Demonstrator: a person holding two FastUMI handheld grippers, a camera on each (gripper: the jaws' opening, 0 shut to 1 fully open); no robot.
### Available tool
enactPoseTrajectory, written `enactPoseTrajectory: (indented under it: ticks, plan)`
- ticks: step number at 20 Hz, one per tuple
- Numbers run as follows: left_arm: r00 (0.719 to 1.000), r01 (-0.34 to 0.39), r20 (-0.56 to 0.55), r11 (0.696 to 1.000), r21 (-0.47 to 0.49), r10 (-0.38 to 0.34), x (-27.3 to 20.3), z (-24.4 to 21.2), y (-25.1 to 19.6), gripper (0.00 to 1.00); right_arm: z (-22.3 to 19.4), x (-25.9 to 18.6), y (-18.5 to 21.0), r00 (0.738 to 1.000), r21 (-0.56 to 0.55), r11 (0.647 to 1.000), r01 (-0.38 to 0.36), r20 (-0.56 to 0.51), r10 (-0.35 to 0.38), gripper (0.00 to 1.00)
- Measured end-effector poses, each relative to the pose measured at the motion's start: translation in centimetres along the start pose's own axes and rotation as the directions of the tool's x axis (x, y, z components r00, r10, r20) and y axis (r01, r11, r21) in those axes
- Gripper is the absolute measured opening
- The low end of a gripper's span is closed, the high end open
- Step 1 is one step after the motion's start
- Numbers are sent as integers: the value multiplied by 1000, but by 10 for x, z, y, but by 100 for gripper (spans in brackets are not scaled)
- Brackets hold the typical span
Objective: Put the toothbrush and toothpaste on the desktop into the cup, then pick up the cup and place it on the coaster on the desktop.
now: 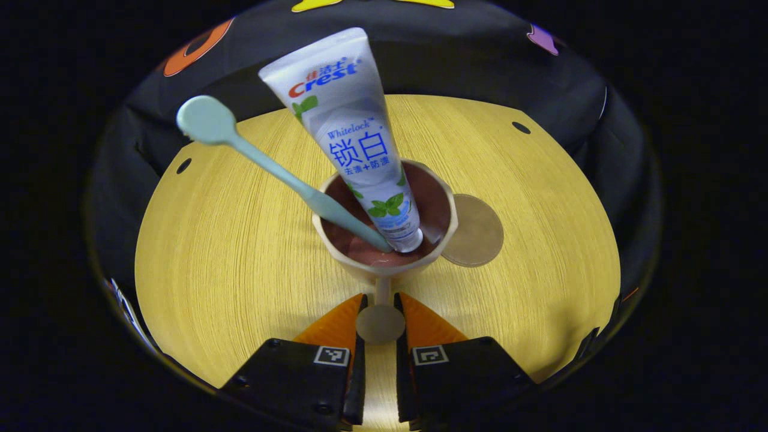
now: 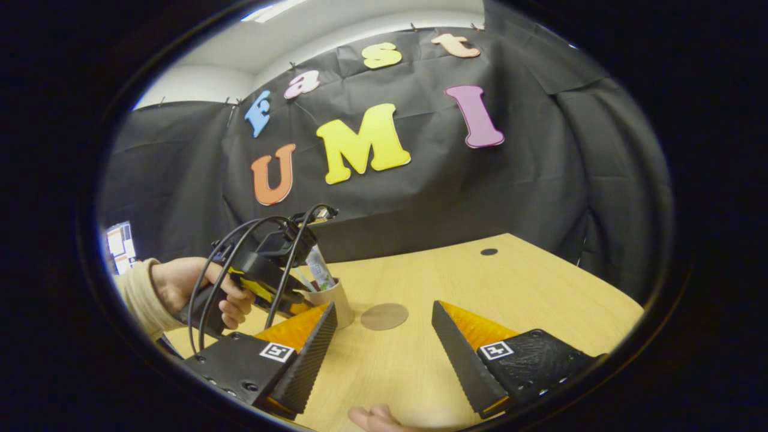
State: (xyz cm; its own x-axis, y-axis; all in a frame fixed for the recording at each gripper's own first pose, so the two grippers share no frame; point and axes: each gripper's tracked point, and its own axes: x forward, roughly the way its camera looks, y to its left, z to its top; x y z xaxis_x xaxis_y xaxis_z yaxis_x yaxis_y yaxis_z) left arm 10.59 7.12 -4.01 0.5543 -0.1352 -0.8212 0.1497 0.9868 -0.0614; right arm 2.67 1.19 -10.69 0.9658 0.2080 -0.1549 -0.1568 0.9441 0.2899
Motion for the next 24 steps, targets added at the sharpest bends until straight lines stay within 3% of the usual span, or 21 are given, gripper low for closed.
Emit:
enactPoseTrajectory:
  ticks: [3, 5, 7, 8, 9, 10, 11, 14, 15, 23, 24]
  plan:
    - [997, -54, -57, 998, 21, 55, -6, -3, 5, 29, -7, 2, -1, 1000, 26, 1000, -7, -27, 8, 96]
    - [996, -51, -73, 999, 15, 52, -5, -8, 6, 33, -10, 3, 0, 999, 38, 999, -13, -36, 15, 96]
    - [996, -62, -66, 998, -2, 61, 0, -5, 11, 51, -10, 4, -2, 999, 29, 1000, -9, -33, 10, 96]
    - [995, -59, -78, 998, -2, 58, 1, -4, 10, 43, -10, 4, -3, 999, 25, 1000, -5, -32, 6, 96]
    - [995, -52, -80, 999, 2, 52, -1, -1, 9, 43, -11, 5, -3, 999, 24, 1000, -4, -32, 4, 96]
    - [996, -46, -81, 999, 12, 47, -2, 2, 7, 51, -12, 5, -3, 999, 27, 1000, -6, -35, 7, 96]
    - [996, -42, -80, 999, 26, 44, -3, 7, 5, 43, -15, 7, -3, 999, 29, 1000, -5, -40, 6, 93]
    - [998, -2, -67, 1000, 24, 4, -2, 25, -10, 41, -22, 11, -2, 998, 32, 999, -4, -60, 6, 93]
    - [998, 10, -59, 1000, 19, -9, -1, 32, -15, 29, -23, 11, -1, 998, 32, 999, -6, -63, 8, 93]
    - [998, 18, 64, 1000, -4, -18, -5, 102, -60, 22, -26, 15, -8, 998, 35, 999, 6, -62, -3, 96]
    - [997, 20, 77, 1000, -5, -19, -29, 40, -22, 26, -26, 15, -8, 998, 41, 999, 6, -65, -3, 96]
